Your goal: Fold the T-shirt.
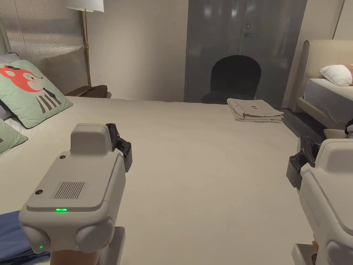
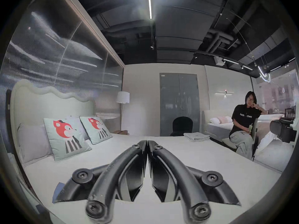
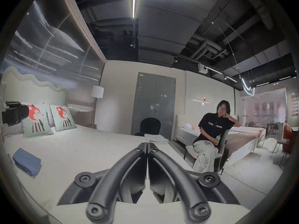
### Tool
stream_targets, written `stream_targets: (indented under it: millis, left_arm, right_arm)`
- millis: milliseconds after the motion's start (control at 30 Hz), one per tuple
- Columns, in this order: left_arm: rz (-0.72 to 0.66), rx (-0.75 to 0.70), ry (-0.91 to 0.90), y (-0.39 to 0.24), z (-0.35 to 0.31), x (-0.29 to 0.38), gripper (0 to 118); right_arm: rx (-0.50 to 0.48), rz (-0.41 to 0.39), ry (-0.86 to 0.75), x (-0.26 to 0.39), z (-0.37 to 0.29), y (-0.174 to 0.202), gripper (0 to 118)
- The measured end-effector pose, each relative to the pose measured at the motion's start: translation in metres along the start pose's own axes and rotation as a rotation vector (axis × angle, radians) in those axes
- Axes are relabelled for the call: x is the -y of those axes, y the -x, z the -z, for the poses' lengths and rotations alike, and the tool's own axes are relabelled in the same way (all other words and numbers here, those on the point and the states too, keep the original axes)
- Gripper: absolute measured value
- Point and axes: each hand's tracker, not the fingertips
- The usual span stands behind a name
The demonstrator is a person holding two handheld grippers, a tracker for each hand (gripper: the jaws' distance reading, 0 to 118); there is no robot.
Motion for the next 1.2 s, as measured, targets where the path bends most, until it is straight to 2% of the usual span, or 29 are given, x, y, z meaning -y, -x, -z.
stream_targets:
  millis: [333, 433, 467, 500, 533, 567, 600, 667, 733, 800, 933, 1067, 1200]
  left_arm:
    - [0.002, -0.005, 0.0, 0.0002, -0.0017, 0.0034, 1]
    - [0.002, -0.001, 0.003, 0.0008, -0.0021, 0.0038, 19]
    - [0.001, 0.001, 0.005, 0.0008, -0.0026, 0.0041, 30]
    - [0.001, 0.001, 0.007, 0.0008, -0.0028, 0.0046, 41]
    - [0.001, 0.0, 0.009, 0.0009, -0.0031, 0.0051, 53]
    - [0.001, 0.001, 0.008, 0.0011, -0.0038, 0.0058, 70]
    - [0.0, 0.002, 0.007, 0.0011, -0.0046, 0.0063, 80]
    - [0.004, 0.001, 0.003, 0.001, -0.0054, 0.0064, 93]
    - [0.009, -0.005, -0.003, 0.0008, -0.0058, 0.0066, 98]
    - [0.008, -0.007, -0.003, 0.0012, -0.0057, 0.0062, 108]
    - [0.004, -0.007, -0.01, 0.002, -0.0075, 0.007, 110]
    - [0.001, -0.01, -0.008, 0.002, -0.0079, 0.0073, 110]
    - [0.001, -0.002, 0.003, 0.0016, -0.0075, 0.0079, 110]
  right_arm:
    - [-0.005, -0.006, 0.01, 0.0054, 0.0062, 0.0012, 1]
    - [0.0, -0.007, 0.008, 0.007, 0.0051, 0.0023, 1]
    - [0.003, -0.008, 0.007, 0.0079, 0.0055, 0.0026, 7]
    - [0.006, -0.011, 0.006, 0.0059, 0.0013, 0.005, 19]
    - [0.007, -0.012, 0.008, 0.006, 0.0009, 0.0054, 37]
    - [0.007, -0.014, 0.01, 0.0064, 0.0012, 0.0054, 62]
    - [0.008, -0.016, 0.011, 0.0069, 0.0013, 0.0054, 73]
    - [0.012, -0.018, 0.002, 0.0066, -0.0016, 0.0048, 82]
    - [0.013, -0.012, -0.002, 0.0062, -0.002, 0.0042, 92]
    - [0.019, -0.007, 0.0, 0.0051, -0.0028, 0.0041, 112]
    - [-0.014, 0.007, 0.012, 0.0046, -0.0029, 0.0007, 115]
    - [-0.001, -0.009, 0.011, 0.0055, -0.0034, 0.0024, 115]
    - [-0.002, 0.009, 0.009, 0.0061, -0.0034, 0.0007, 115]
